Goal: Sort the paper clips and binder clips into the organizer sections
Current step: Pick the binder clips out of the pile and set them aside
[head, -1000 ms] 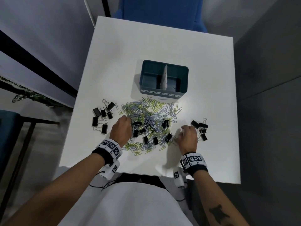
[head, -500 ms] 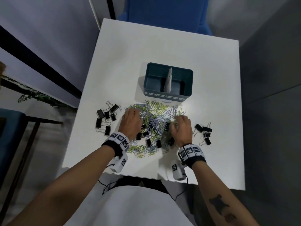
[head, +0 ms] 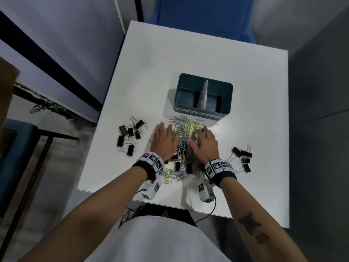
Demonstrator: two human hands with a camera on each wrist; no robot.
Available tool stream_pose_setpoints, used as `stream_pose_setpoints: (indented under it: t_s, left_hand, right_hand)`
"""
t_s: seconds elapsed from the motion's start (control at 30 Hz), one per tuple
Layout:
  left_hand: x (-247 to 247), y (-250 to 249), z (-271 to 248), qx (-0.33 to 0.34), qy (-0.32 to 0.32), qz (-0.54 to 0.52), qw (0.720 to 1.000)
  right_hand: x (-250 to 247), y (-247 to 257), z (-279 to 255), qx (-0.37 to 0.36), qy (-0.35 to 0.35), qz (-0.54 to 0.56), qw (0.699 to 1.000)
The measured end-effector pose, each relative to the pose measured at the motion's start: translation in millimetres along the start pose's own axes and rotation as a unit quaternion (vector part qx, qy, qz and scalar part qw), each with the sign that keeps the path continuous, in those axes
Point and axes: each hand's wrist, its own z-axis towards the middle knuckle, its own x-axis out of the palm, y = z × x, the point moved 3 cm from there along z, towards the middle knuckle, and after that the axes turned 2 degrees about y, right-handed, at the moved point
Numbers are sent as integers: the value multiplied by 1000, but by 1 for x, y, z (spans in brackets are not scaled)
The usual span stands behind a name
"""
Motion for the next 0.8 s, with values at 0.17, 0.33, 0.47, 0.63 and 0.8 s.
stream_pose_setpoints:
  t_s: [0.17,0.33,0.47,0.63,0.8]
  left_hand:
    - [4,20,2,-94,18,10,995]
    - [10,9,-14,72,37,-4,997]
    - [-2,23,-25,117,16,-12,993]
    - [-8,48,-44,149,-19,47,988]
    - [1,37,-53,173,5,55,983]
  right_hand:
    - [-6,0,7,19,-11,12,1000]
    - [5,28,23,-21,38,-41,998]
    - [2,39,22,-79,79,-74,991]
    - [-18,29,-3,-145,9,-43,988]
    - [-8,23,-55,-180,46,-60,981]
